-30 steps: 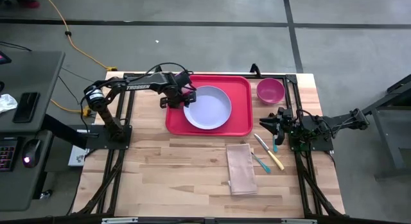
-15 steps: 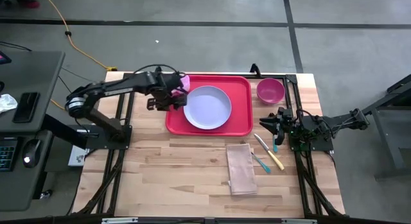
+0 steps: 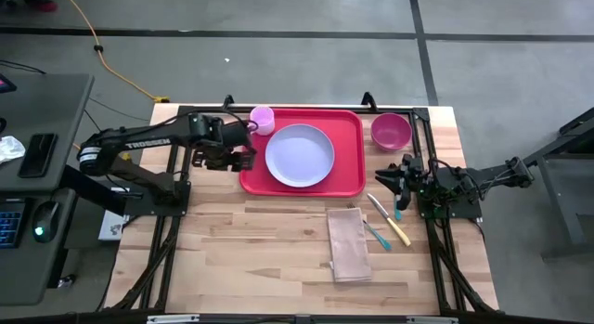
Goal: Set up tray
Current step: Put the red bowl on the light blue plate on the tray
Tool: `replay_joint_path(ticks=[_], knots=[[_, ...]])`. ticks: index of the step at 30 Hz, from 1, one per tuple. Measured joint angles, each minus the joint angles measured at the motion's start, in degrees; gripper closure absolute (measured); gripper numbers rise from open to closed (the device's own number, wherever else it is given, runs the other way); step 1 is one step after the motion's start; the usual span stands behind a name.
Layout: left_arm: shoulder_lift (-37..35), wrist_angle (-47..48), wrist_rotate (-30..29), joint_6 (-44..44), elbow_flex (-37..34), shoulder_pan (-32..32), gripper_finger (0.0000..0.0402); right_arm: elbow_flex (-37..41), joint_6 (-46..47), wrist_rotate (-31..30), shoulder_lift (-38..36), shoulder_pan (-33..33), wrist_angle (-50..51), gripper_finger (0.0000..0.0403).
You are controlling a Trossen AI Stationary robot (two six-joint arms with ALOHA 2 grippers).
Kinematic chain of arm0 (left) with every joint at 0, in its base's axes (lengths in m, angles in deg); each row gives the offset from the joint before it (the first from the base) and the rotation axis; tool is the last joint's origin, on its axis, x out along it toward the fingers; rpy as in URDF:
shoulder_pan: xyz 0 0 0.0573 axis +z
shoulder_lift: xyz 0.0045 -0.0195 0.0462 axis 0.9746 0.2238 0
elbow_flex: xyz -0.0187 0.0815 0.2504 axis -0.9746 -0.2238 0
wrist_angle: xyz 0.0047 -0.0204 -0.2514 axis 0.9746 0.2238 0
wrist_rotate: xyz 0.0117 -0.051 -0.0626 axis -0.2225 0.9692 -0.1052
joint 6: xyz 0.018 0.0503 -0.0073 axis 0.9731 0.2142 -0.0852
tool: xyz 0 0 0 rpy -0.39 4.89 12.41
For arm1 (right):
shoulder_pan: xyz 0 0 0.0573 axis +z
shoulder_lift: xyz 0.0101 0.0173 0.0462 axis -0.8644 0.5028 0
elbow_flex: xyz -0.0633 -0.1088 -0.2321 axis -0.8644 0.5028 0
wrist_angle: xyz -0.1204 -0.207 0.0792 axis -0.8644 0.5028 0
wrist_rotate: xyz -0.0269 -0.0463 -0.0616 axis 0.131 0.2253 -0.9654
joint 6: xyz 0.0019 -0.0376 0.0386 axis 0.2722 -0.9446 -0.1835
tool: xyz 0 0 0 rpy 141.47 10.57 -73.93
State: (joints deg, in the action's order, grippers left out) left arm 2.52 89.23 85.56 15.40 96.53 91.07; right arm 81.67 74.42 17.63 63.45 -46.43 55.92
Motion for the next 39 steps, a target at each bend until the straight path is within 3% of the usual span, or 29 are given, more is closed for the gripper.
replay_joint_path(ticks=[12, 21, 27, 32, 39], knots=[[0.0, -0.1, -8.4, 7.9, -2.0, 1.7, 0.019, 0.0, -1.3, -11.5, 0.0, 0.0, -2.5, 0.032], [0.0, -11.2, -4.9, 16.6, -6.7, 8.0, 0.019, 0.0, -13.2, -22.2, 0.0, 0.0, -12.8, 0.032], [-0.3, -13.8, -4.2, 19.5, -9.3, 8.9, 0.019, 0.0, -20.4, -27.4, 0.0, 0.0, -18.6, 0.032], [-4.6, -16.6, -3.8, 18.3, -14.3, 8.9, 0.019, 0.0, -27.9, -31.4, 0.0, 0.0, -23.7, 0.032], [-16.5, -23.8, -3.7, 16.0, -23.0, 8.9, 0.019, 0.0, -37.2, -33.3, 0.0, 0.0, -35.1, 0.032]])
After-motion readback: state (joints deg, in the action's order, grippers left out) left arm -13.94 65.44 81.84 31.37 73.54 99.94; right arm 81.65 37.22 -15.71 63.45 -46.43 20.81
